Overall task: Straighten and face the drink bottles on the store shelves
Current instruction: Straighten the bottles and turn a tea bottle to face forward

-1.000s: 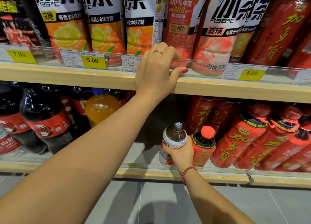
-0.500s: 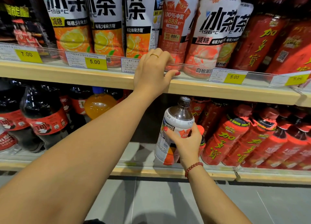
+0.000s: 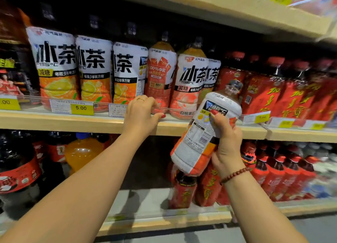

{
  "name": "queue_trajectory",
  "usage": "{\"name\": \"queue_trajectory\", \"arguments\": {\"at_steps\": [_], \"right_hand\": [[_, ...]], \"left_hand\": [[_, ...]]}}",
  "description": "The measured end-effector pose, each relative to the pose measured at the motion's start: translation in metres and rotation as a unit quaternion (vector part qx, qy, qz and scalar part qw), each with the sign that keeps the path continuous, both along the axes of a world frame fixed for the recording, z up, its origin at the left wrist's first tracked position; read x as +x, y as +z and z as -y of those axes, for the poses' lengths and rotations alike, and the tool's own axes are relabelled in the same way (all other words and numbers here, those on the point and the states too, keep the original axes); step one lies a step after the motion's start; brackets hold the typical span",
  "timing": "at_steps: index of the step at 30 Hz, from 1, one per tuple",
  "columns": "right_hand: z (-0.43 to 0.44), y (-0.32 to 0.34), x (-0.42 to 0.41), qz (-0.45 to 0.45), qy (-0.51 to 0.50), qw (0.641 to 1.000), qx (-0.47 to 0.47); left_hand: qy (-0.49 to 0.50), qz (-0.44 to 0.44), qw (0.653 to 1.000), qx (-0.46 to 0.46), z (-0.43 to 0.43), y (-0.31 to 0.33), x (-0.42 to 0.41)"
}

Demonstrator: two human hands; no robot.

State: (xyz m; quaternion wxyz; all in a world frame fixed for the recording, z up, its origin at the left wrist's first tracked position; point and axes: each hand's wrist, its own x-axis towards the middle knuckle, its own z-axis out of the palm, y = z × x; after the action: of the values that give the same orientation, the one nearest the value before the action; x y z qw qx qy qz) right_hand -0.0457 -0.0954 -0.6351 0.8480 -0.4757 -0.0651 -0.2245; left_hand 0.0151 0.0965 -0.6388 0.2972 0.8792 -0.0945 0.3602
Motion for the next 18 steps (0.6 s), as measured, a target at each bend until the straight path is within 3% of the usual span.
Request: {"name": "queue_trajectory", "arguments": {"at_steps": [9,18], "right_hand": [[0.036,0.09,0.043,-0.013,-0.071,0.996,0.059],[0.058,0.097,0.087,0.036,-0.203,0.975,0.078]], "left_hand": [[-0.015,0.016,1.0,-0.009,-0.001,-0.003,0.002],[-0.016,0.044,0.999,-0.002,0.0,-0.006,0.002]]}}
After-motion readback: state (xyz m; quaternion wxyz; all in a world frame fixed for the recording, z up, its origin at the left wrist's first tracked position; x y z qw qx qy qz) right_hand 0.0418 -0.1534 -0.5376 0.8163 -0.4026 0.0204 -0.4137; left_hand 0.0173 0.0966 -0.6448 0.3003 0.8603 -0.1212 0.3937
